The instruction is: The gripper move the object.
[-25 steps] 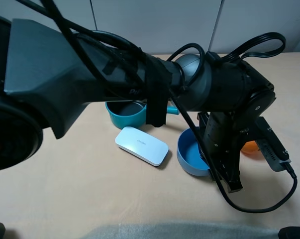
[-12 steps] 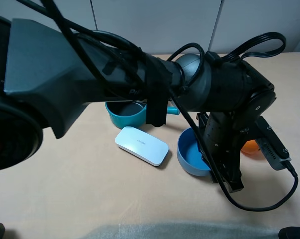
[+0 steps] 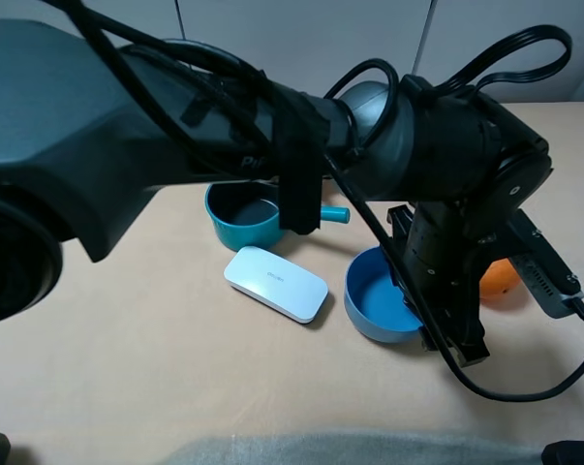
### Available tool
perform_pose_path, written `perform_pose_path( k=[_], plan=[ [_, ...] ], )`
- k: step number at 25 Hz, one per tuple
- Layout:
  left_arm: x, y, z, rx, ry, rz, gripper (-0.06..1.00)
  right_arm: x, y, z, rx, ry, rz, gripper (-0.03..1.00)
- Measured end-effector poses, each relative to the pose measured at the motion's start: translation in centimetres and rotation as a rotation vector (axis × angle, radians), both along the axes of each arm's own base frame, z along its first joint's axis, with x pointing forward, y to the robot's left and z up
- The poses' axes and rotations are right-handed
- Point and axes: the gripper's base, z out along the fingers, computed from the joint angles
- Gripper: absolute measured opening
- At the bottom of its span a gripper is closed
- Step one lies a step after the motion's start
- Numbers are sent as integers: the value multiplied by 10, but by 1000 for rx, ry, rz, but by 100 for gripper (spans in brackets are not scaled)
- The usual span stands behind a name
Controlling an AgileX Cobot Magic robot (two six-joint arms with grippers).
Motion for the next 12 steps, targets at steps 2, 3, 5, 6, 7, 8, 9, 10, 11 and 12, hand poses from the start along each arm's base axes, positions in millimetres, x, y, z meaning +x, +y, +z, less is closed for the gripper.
perform_pose_path(
  k=[2,3,5,6,7,8,9,10,11,12],
  plan=[
    [0,0,0,5,2,1,77,0,0,0,0,0,0,67],
    [0,1,0,12,5,2,77,0,0,0,0,0,0,67],
    [-1,3,-1,34,14,2,77,0,0,0,0,0,0,67],
    [-2,4,-1,45,19,2,77,0,0,0,0,0,0,67],
    [-2,5,-1,55,23,2,77,0,0,0,0,0,0,67],
    [-2,6,1,58,24,2,77,0,0,0,0,0,0,67],
    [-2,6,3,54,23,2,77,0,0,0,0,0,0,67],
    [-2,6,7,47,20,2,77,0,0,0,0,0,0,67],
    [-3,6,12,39,16,2,77,0,0,0,0,0,0,67],
    [-2,6,18,26,11,2,77,0,0,0,0,0,0,67]
  ],
)
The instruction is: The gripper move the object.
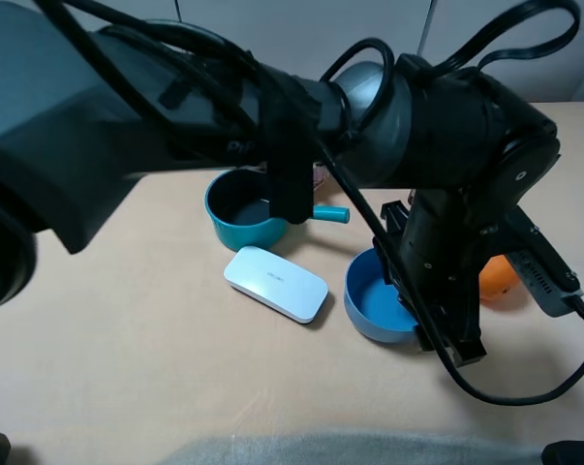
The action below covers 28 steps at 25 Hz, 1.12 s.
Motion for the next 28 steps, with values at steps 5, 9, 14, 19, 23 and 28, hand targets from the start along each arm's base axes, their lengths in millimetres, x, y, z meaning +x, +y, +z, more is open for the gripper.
perform_pose_path(
  k=[5,9,14,19,23,28],
  plan=[
    [1,-2,36,-75,-31,0,77,0,0,0,0,0,0,67],
    [1,1,64,-115,-47,3,77,0,0,0,0,0,0,67],
    [11,15,93,-155,-76,30,77,0,0,0,0,0,0,67],
    [33,37,117,-169,-89,94,77,0,0,0,0,0,0,67],
    [60,64,131,-158,-93,175,77,0,0,0,0,0,0,67],
    [100,103,143,-141,-100,297,77,0,0,0,0,0,0,67]
  ],
)
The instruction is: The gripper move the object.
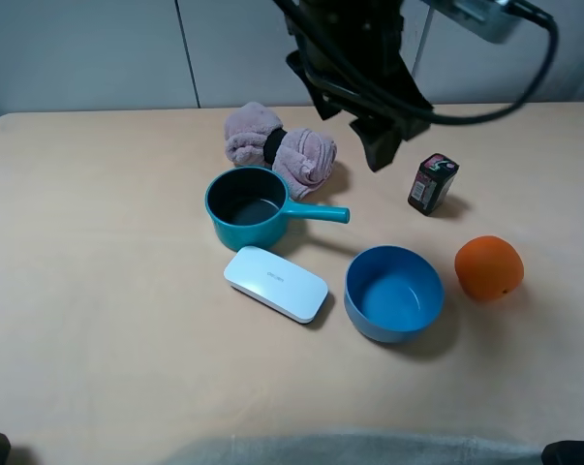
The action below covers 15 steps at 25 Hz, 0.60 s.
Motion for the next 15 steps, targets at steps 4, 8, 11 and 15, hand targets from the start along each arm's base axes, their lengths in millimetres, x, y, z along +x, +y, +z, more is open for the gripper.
perform_pose_path(
  k=[4,8,11,15],
  plan=[
    [25,32,15,-25,-20,91,77,0,0,0,0,0,0,67],
    [48,64,27,-46,-40,181,77,0,0,0,0,0,0,67],
    [60,89,32,-48,-45,245,77,0,0,0,0,0,0,67],
    [69,131,37,-39,-39,340,77,0,0,0,0,0,0,67]
  ],
)
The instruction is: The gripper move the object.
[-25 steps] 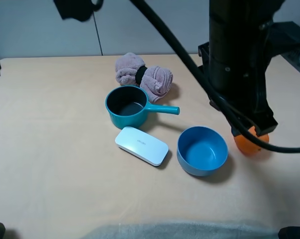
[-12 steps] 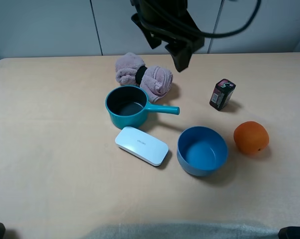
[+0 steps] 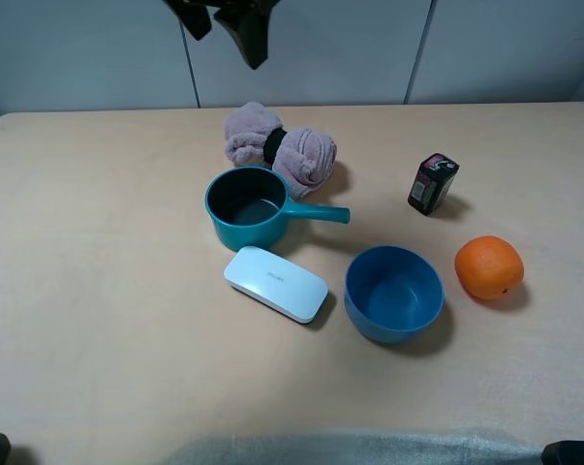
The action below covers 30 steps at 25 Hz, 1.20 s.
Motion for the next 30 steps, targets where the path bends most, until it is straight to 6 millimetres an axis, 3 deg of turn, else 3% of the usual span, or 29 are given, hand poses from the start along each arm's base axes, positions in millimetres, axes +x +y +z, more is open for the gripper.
perform_pose_path(
  k=[4,8,18,23,30],
  plan=[
    [-3,45,-1,17,30,97,77,0,0,0,0,0,0,67],
    [-21,86,-5,32,64,178,77,0,0,0,0,0,0,67],
    [-96,172,-35,-10,36,395,77,0,0,0,0,0,0,67],
    [-145,192,-36,-81,-32,482,77,0,0,0,0,0,0,67],
    [-222,199,-46,-94,-89,476,77,0,0,0,0,0,0,67]
  ],
)
